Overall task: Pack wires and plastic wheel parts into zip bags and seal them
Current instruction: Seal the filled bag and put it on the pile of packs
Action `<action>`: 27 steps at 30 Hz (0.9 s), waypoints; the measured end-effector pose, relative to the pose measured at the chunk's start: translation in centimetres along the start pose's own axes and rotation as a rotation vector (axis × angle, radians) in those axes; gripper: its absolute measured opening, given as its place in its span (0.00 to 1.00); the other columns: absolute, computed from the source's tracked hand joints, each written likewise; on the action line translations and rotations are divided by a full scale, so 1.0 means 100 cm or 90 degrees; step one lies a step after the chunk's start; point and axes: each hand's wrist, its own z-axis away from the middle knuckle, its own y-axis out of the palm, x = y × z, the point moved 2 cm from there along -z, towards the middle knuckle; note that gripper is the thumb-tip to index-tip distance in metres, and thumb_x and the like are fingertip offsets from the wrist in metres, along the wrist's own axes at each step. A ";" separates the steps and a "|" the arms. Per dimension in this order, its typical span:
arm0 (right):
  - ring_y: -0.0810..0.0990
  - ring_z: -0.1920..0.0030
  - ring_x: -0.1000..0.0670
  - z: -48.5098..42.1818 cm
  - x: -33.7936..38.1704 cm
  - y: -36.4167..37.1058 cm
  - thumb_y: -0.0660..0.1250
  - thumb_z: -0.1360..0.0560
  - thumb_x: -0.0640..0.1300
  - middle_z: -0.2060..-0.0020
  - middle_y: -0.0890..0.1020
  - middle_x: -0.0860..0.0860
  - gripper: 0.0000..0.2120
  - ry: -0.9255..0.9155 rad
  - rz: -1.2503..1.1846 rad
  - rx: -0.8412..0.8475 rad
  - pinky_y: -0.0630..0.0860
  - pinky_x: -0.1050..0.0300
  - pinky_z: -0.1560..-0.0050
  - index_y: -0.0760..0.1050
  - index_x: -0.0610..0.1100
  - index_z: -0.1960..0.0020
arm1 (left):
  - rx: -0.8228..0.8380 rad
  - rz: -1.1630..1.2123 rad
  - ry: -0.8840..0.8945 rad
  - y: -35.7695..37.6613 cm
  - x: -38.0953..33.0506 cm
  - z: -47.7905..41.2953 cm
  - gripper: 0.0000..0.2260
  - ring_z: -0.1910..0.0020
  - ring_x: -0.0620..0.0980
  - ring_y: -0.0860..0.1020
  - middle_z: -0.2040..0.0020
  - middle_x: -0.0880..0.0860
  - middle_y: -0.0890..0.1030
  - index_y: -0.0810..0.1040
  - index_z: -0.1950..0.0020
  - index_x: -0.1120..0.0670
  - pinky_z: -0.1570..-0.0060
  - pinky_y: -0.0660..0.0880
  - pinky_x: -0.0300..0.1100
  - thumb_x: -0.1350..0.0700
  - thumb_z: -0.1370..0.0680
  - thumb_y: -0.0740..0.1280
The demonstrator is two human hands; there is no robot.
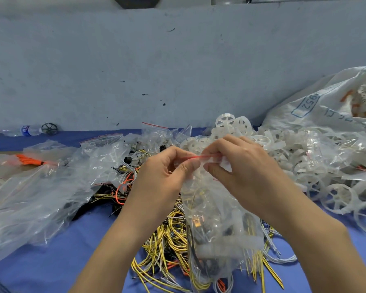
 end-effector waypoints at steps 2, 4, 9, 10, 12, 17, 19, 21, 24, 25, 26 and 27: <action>0.73 0.50 0.53 0.000 -0.002 -0.001 0.61 0.22 0.57 0.54 0.75 0.60 0.11 0.004 -0.018 -0.004 0.69 0.54 0.46 0.77 0.54 0.44 | -0.026 -0.013 0.015 0.000 -0.003 0.000 0.01 0.61 0.39 0.81 0.60 0.42 0.83 0.82 0.54 0.47 0.61 0.75 0.30 0.53 0.25 0.71; 0.73 0.52 0.52 0.000 -0.004 -0.002 0.57 0.22 0.59 0.56 0.76 0.60 0.15 0.005 -0.021 -0.002 0.69 0.54 0.47 0.79 0.54 0.46 | -0.050 -0.012 0.015 -0.002 -0.004 0.000 0.03 0.60 0.38 0.81 0.59 0.41 0.83 0.81 0.55 0.47 0.61 0.75 0.30 0.55 0.25 0.72; 0.72 0.55 0.51 0.000 -0.005 -0.003 0.59 0.21 0.56 0.58 0.77 0.60 0.14 -0.007 -0.010 -0.053 0.69 0.53 0.49 0.82 0.53 0.48 | -0.050 -0.013 0.010 -0.004 -0.005 0.001 0.05 0.56 0.40 0.81 0.57 0.42 0.83 0.81 0.58 0.45 0.55 0.78 0.38 0.56 0.25 0.72; 0.72 0.55 0.52 0.000 -0.006 -0.003 0.61 0.21 0.56 0.59 0.77 0.61 0.13 -0.006 -0.015 -0.071 0.69 0.54 0.49 0.83 0.53 0.48 | -0.044 -0.006 0.010 -0.004 -0.005 0.000 0.06 0.55 0.41 0.81 0.57 0.43 0.83 0.81 0.58 0.46 0.54 0.78 0.40 0.57 0.25 0.72; 0.71 0.55 0.53 0.000 -0.007 -0.004 0.64 0.21 0.54 0.59 0.78 0.62 0.10 -0.005 -0.027 -0.099 0.69 0.55 0.48 0.83 0.53 0.49 | -0.024 0.029 -0.006 -0.004 -0.005 -0.001 0.06 0.55 0.43 0.81 0.56 0.45 0.82 0.80 0.55 0.44 0.55 0.78 0.40 0.56 0.25 0.72; 0.69 0.56 0.55 0.000 -0.012 -0.005 0.67 0.23 0.53 0.63 0.73 0.67 0.08 -0.005 -0.051 -0.114 0.68 0.55 0.49 0.84 0.54 0.51 | 0.034 0.091 -0.061 -0.004 -0.003 -0.002 0.10 0.60 0.45 0.82 0.57 0.50 0.85 0.81 0.48 0.49 0.61 0.78 0.34 0.47 0.26 0.68; 0.70 0.56 0.55 0.000 -0.013 -0.006 0.68 0.24 0.53 0.63 0.72 0.68 0.07 -0.004 -0.058 -0.118 0.68 0.55 0.49 0.84 0.54 0.51 | 0.031 0.091 -0.076 -0.004 -0.001 -0.002 0.13 0.59 0.53 0.83 0.57 0.55 0.85 0.82 0.49 0.53 0.60 0.81 0.41 0.46 0.27 0.67; 0.72 0.56 0.54 0.000 -0.016 -0.007 0.68 0.25 0.54 0.62 0.76 0.67 0.07 -0.003 -0.074 -0.118 0.69 0.55 0.49 0.84 0.55 0.51 | 0.020 0.093 -0.076 -0.006 0.001 -0.002 0.13 0.56 0.57 0.82 0.56 0.57 0.85 0.83 0.51 0.53 0.56 0.80 0.47 0.45 0.28 0.68; 0.74 0.54 0.59 0.003 -0.031 -0.010 0.64 0.27 0.60 0.60 0.80 0.67 0.11 0.029 -0.114 -0.096 0.68 0.63 0.50 0.82 0.58 0.51 | -0.004 0.079 -0.068 -0.008 0.004 -0.003 0.12 0.56 0.56 0.82 0.57 0.55 0.85 0.83 0.52 0.51 0.55 0.81 0.50 0.45 0.28 0.68; 0.75 0.54 0.61 0.005 -0.040 -0.012 0.63 0.28 0.63 0.60 0.80 0.67 0.12 0.052 -0.130 -0.090 0.68 0.69 0.52 0.81 0.59 0.52 | -0.011 0.079 -0.069 -0.009 0.006 -0.003 0.11 0.56 0.56 0.83 0.57 0.55 0.85 0.83 0.53 0.51 0.55 0.81 0.50 0.45 0.27 0.68; 0.77 0.54 0.63 0.008 -0.050 -0.014 0.62 0.28 0.64 0.60 0.81 0.67 0.13 0.079 -0.161 -0.088 0.69 0.72 0.55 0.81 0.60 0.52 | -0.019 0.081 -0.072 -0.009 0.007 -0.003 0.10 0.57 0.56 0.83 0.57 0.55 0.85 0.82 0.53 0.51 0.55 0.80 0.50 0.46 0.27 0.68; 0.78 0.55 0.64 0.012 -0.061 -0.015 0.62 0.29 0.64 0.59 0.82 0.66 0.13 0.110 -0.215 -0.089 0.70 0.73 0.56 0.80 0.60 0.51 | -0.027 0.085 -0.076 -0.010 0.009 -0.003 0.09 0.58 0.55 0.83 0.57 0.55 0.85 0.82 0.54 0.51 0.56 0.80 0.50 0.46 0.26 0.68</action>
